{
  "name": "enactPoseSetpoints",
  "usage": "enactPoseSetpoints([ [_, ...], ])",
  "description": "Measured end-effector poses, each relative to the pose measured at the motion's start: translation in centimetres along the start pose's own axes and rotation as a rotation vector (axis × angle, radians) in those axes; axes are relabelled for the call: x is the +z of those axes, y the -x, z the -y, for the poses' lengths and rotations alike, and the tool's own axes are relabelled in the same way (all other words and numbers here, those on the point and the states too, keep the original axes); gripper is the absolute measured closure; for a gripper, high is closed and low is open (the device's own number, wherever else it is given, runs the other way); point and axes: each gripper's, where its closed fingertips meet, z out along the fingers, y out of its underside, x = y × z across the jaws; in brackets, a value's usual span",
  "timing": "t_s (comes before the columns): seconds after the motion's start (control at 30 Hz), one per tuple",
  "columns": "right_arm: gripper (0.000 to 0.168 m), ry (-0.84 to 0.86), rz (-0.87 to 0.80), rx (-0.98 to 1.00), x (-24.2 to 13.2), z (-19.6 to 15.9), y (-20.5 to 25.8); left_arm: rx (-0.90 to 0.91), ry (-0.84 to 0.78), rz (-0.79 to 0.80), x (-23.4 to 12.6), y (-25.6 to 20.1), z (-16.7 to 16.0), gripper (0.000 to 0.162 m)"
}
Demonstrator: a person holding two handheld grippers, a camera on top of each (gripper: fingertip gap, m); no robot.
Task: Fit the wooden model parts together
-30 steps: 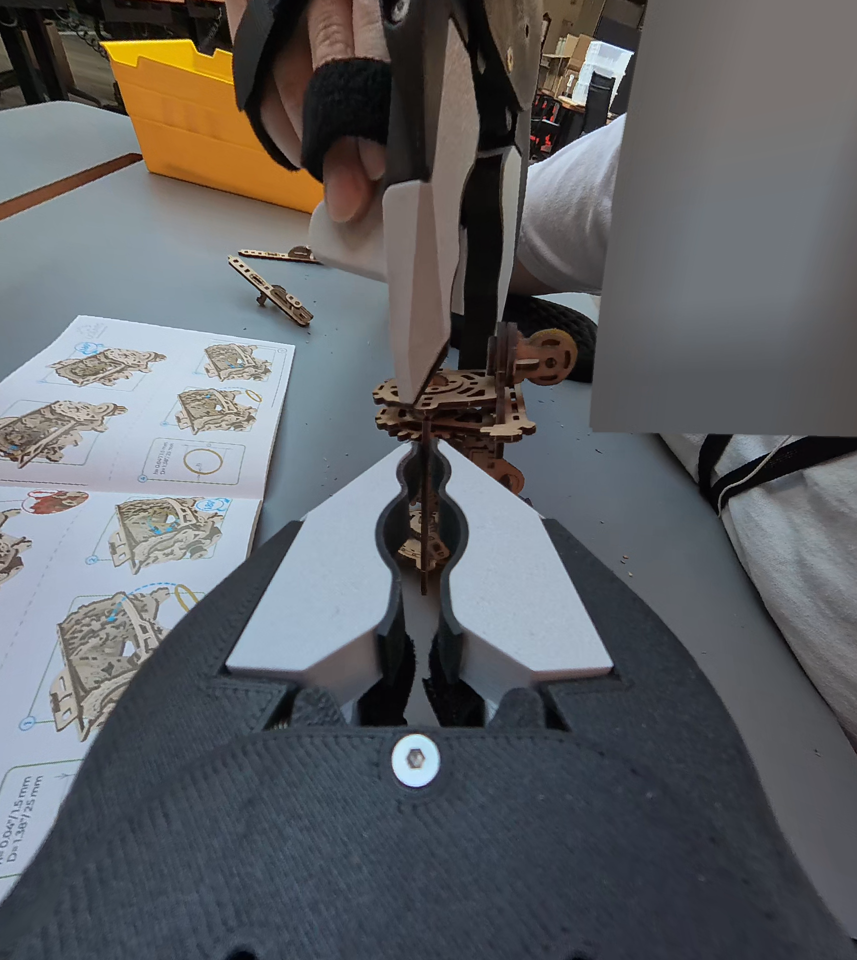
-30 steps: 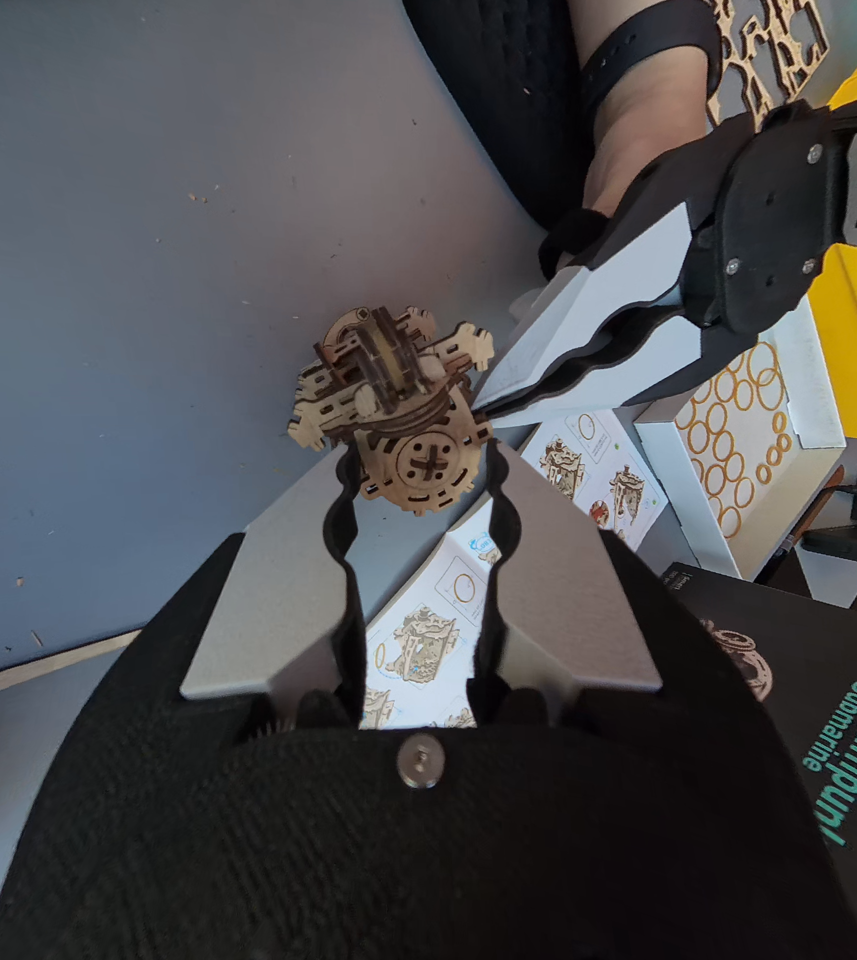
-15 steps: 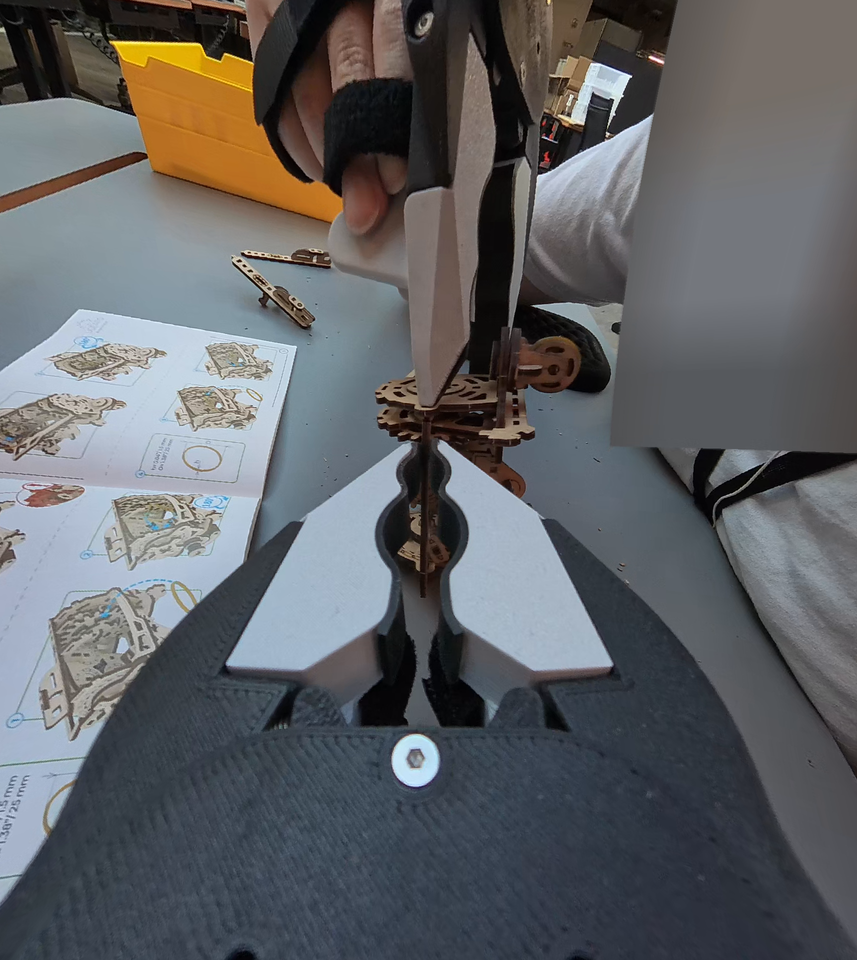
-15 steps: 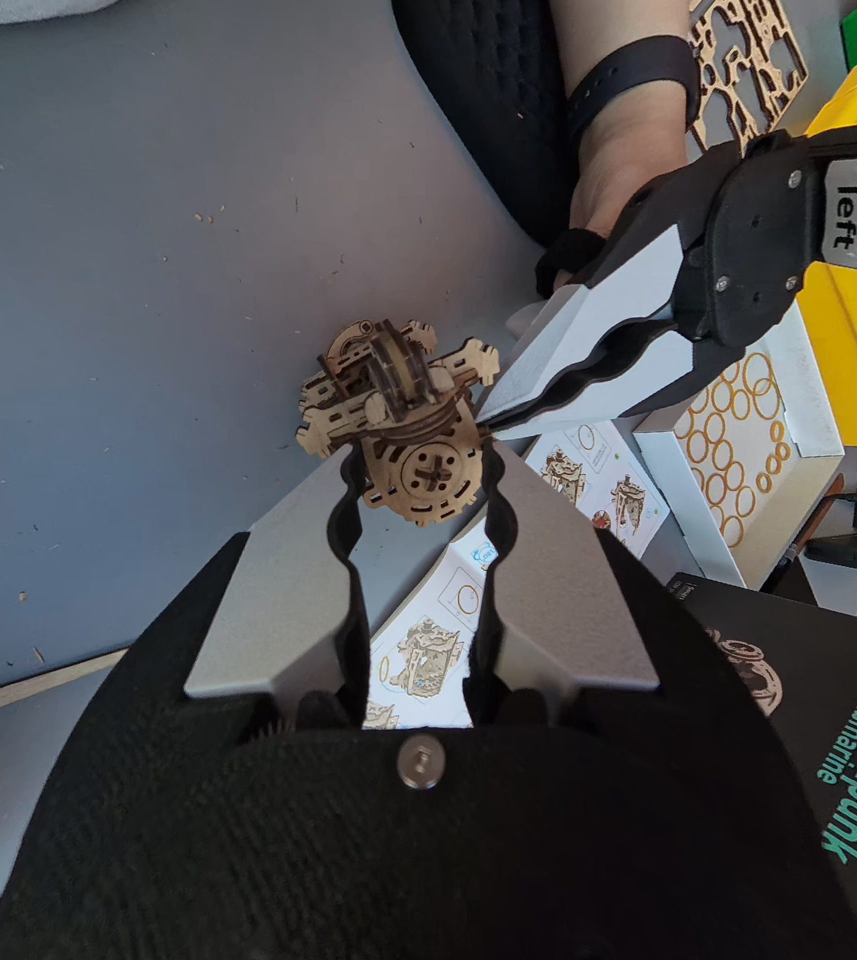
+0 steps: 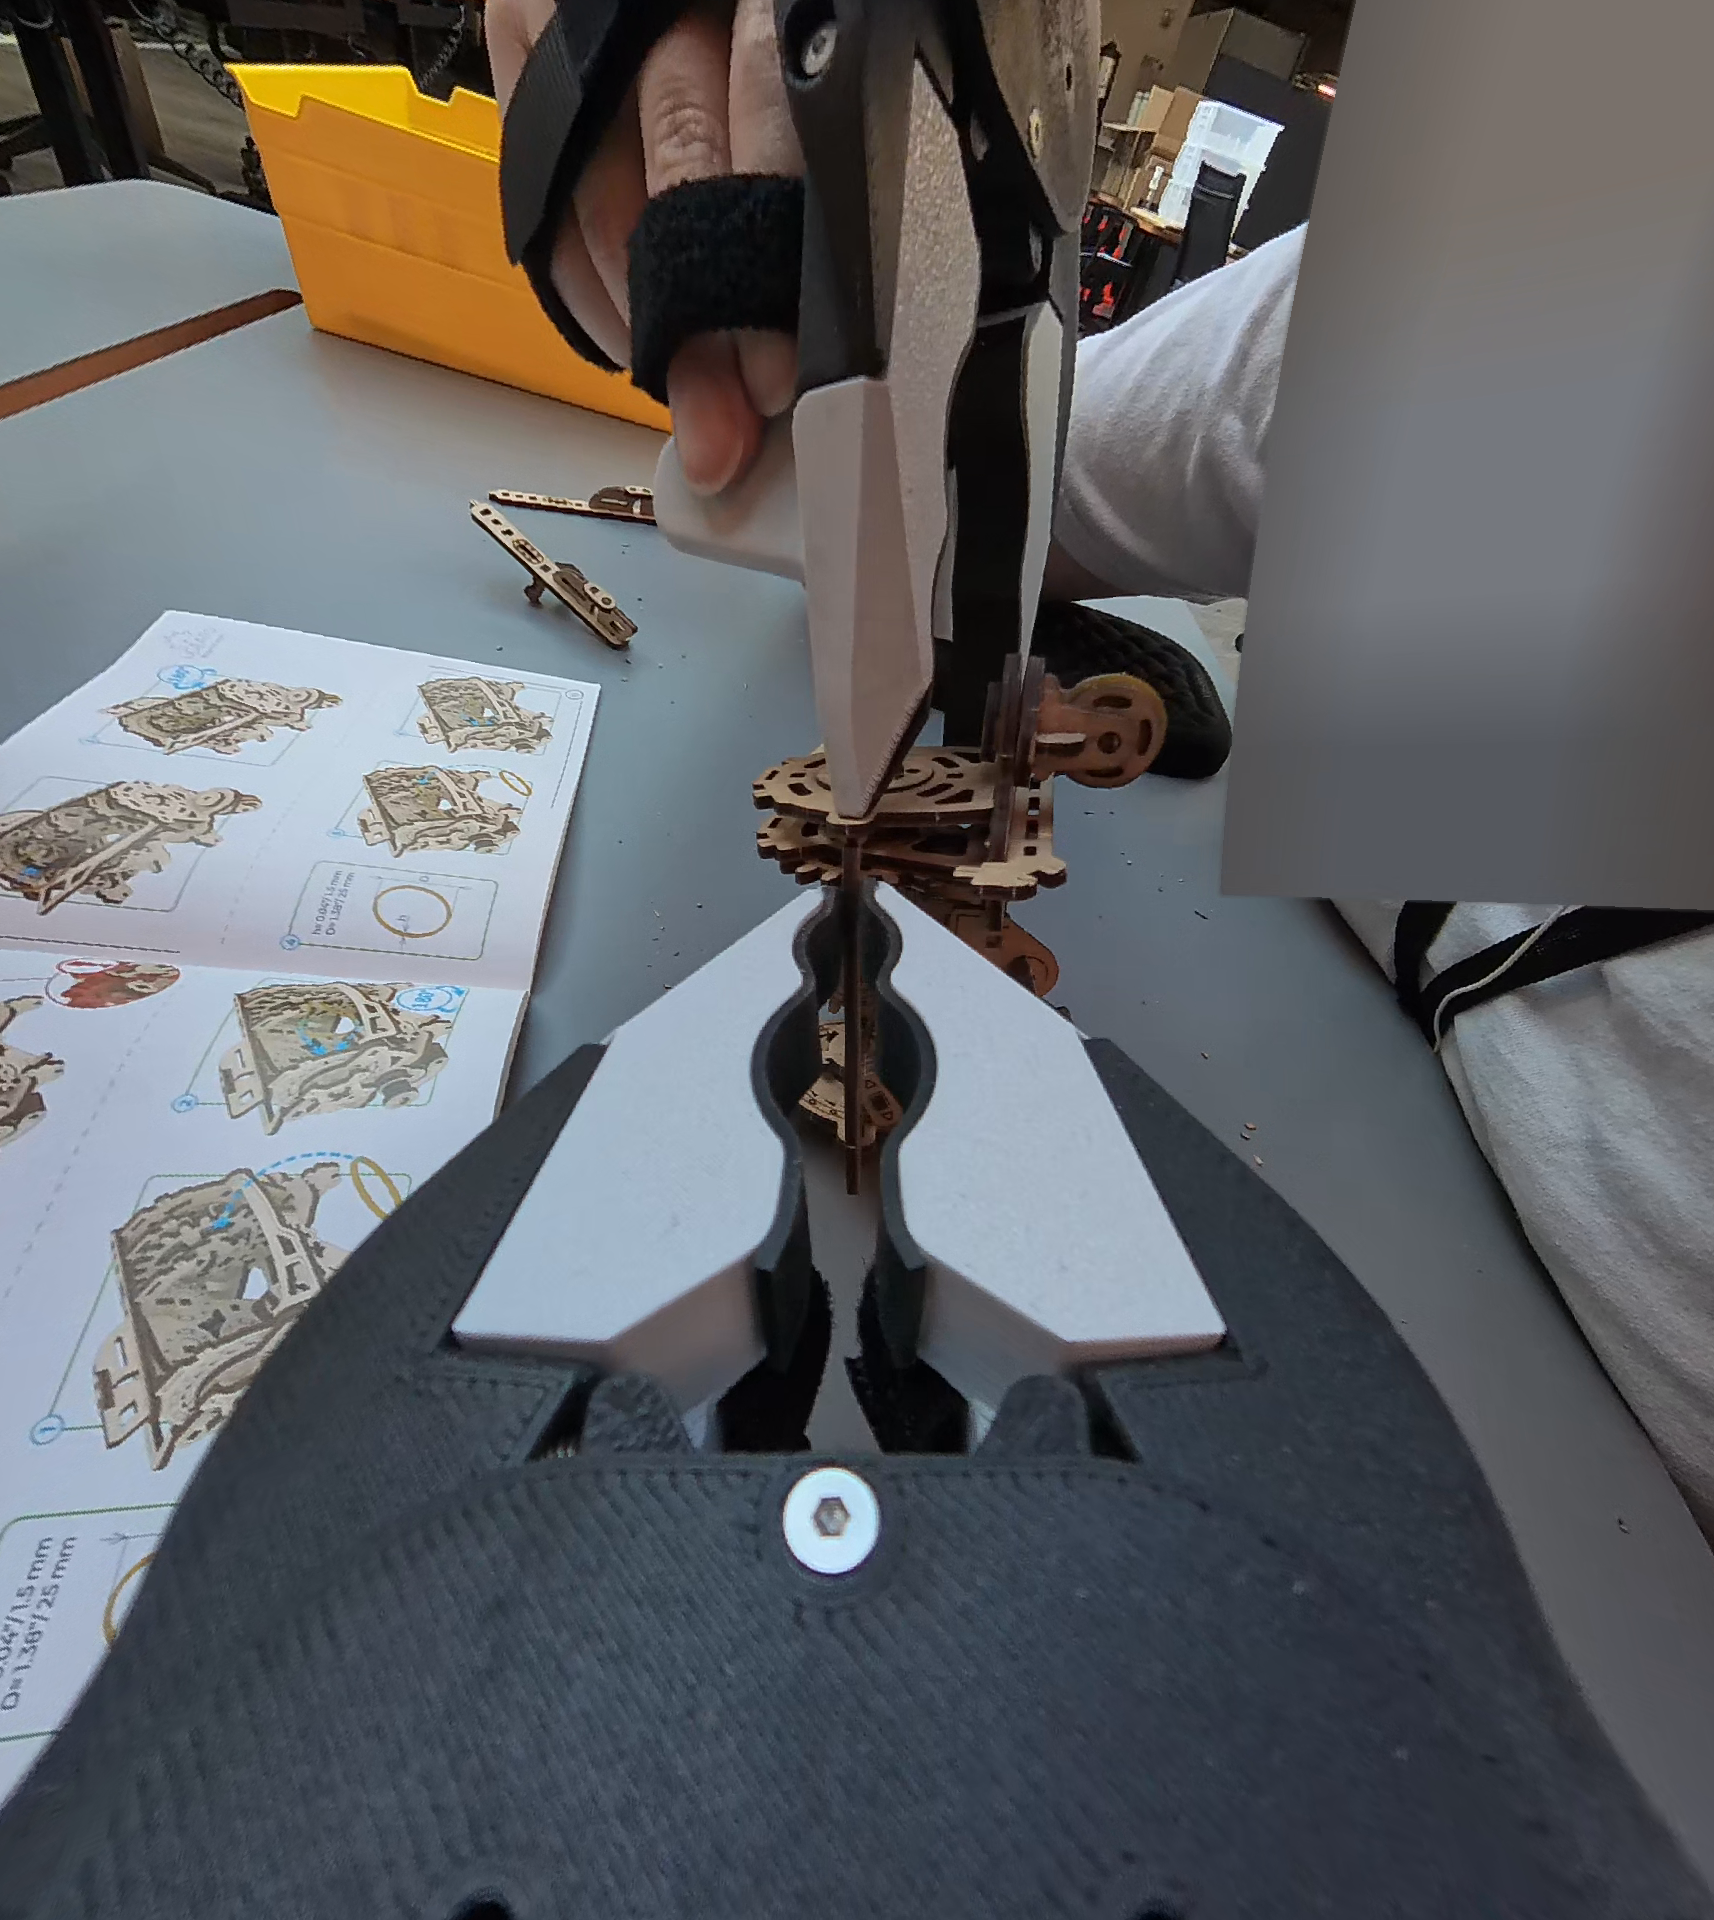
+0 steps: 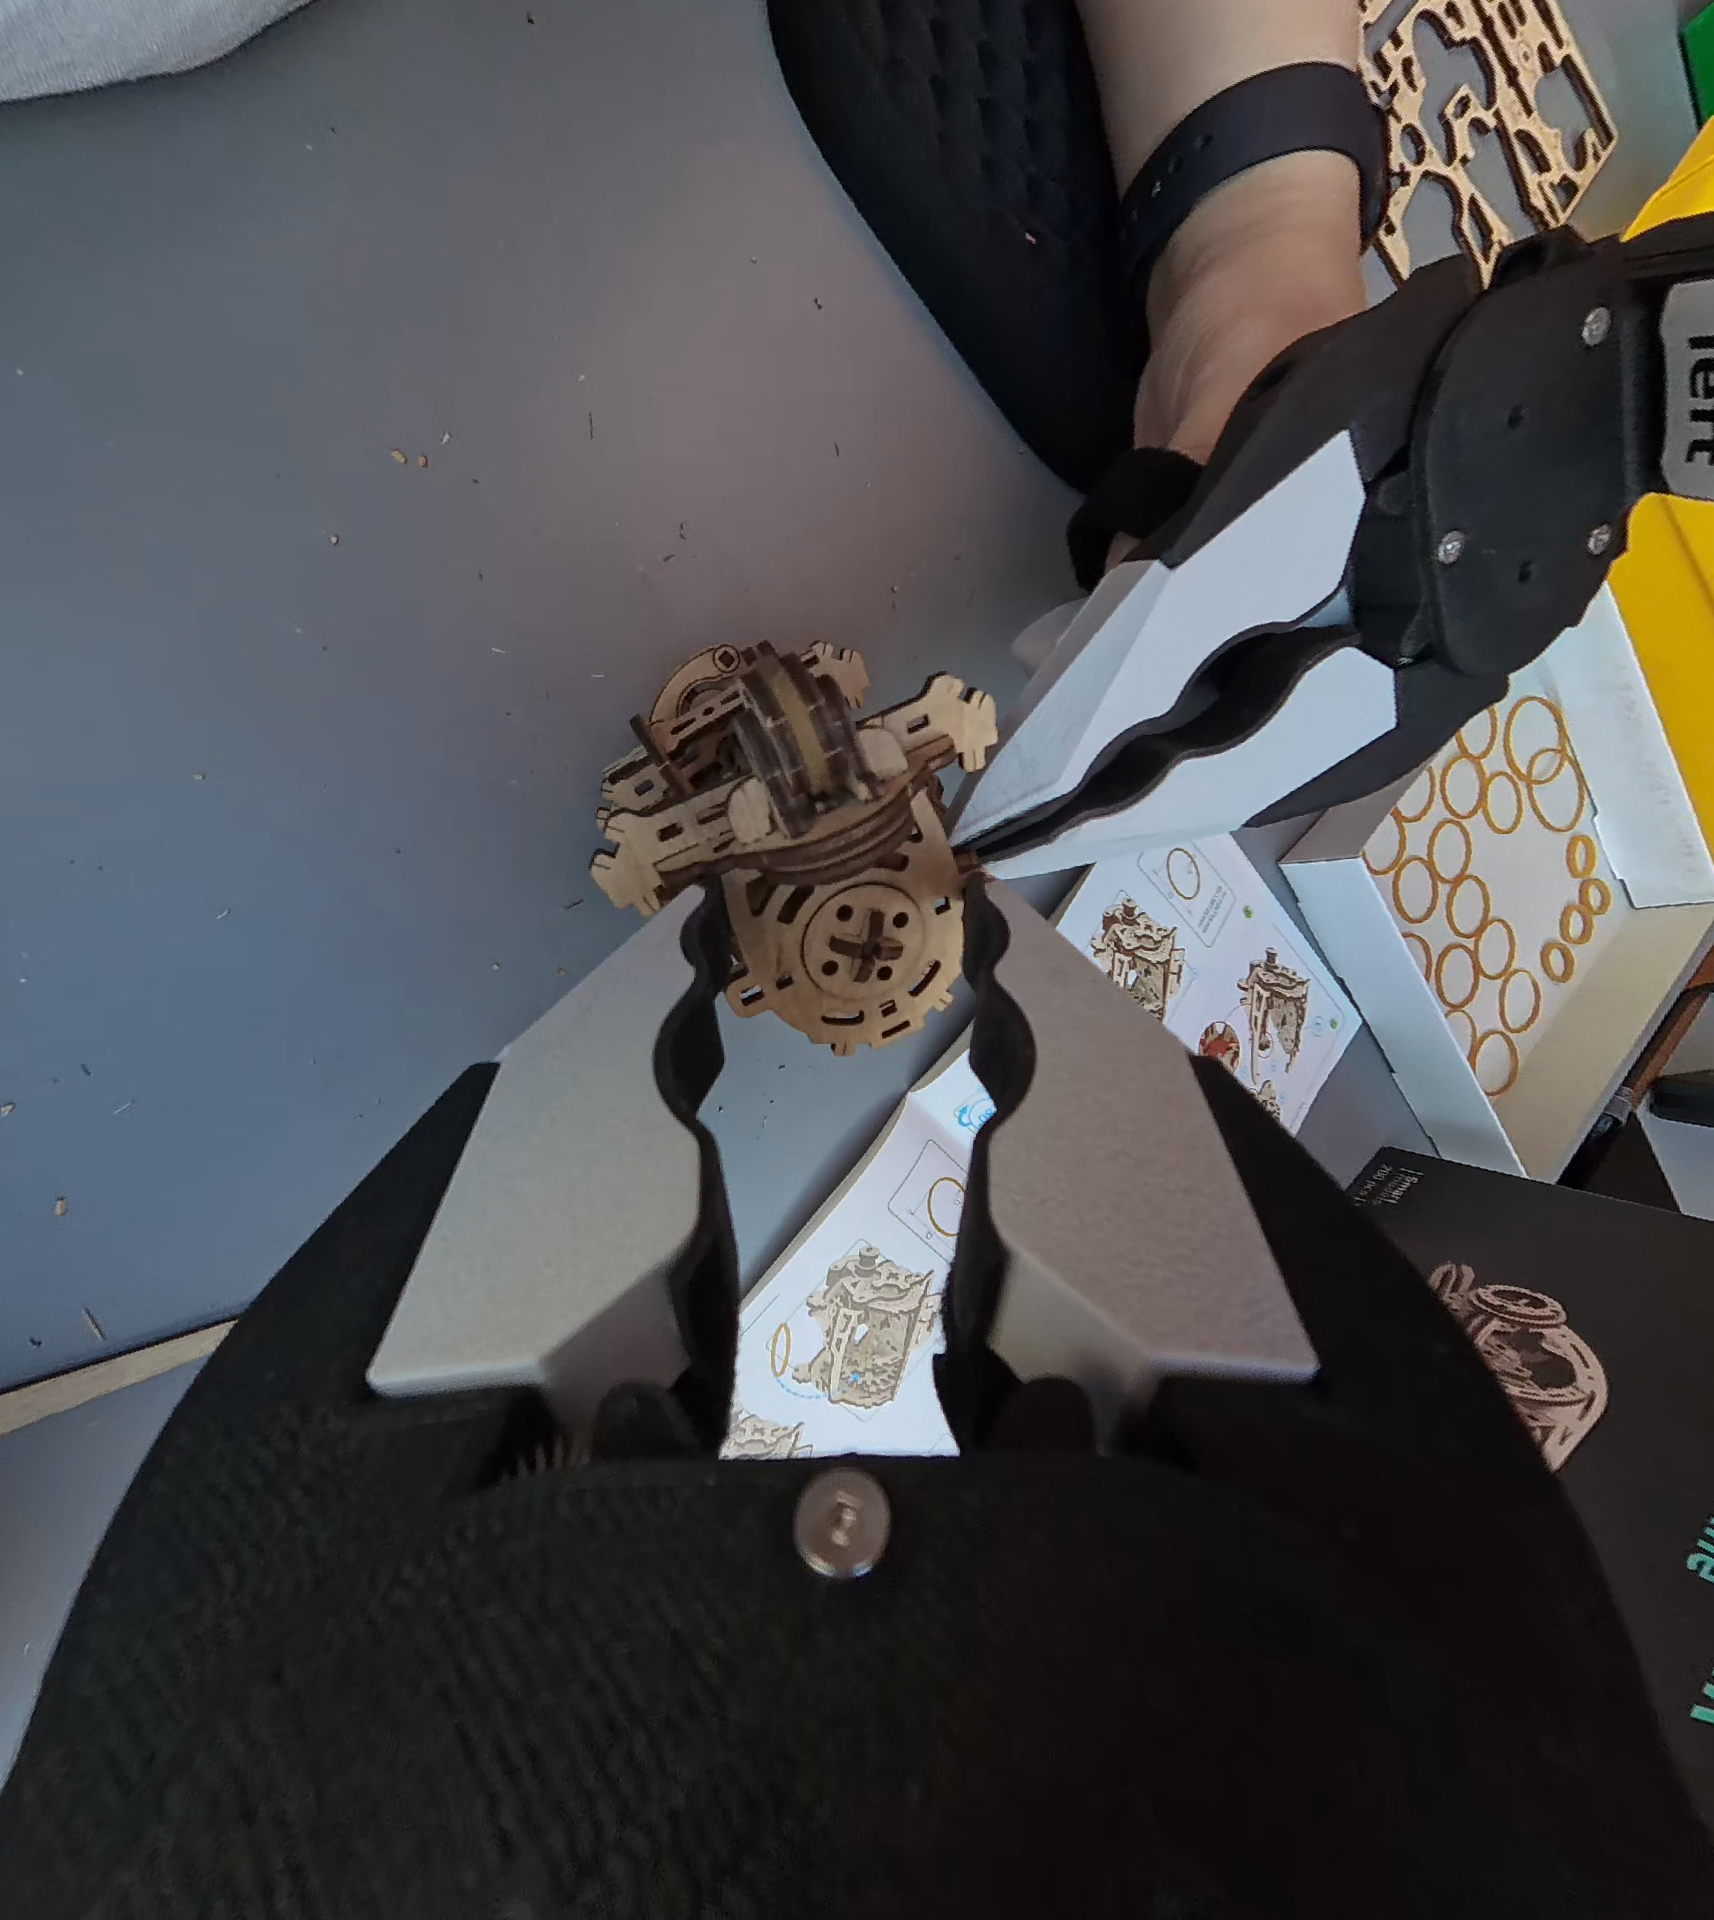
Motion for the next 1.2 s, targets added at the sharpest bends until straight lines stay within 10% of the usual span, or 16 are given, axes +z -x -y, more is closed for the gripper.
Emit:
enactPoseSetpoints([
  [1.2, 0.111, 0.071, -0.01, -0.031, 1.0, -0.7, 0.3, 0.077, -0.037, 0.011, 0.4, -0.4, 0.7, 0.162],
])
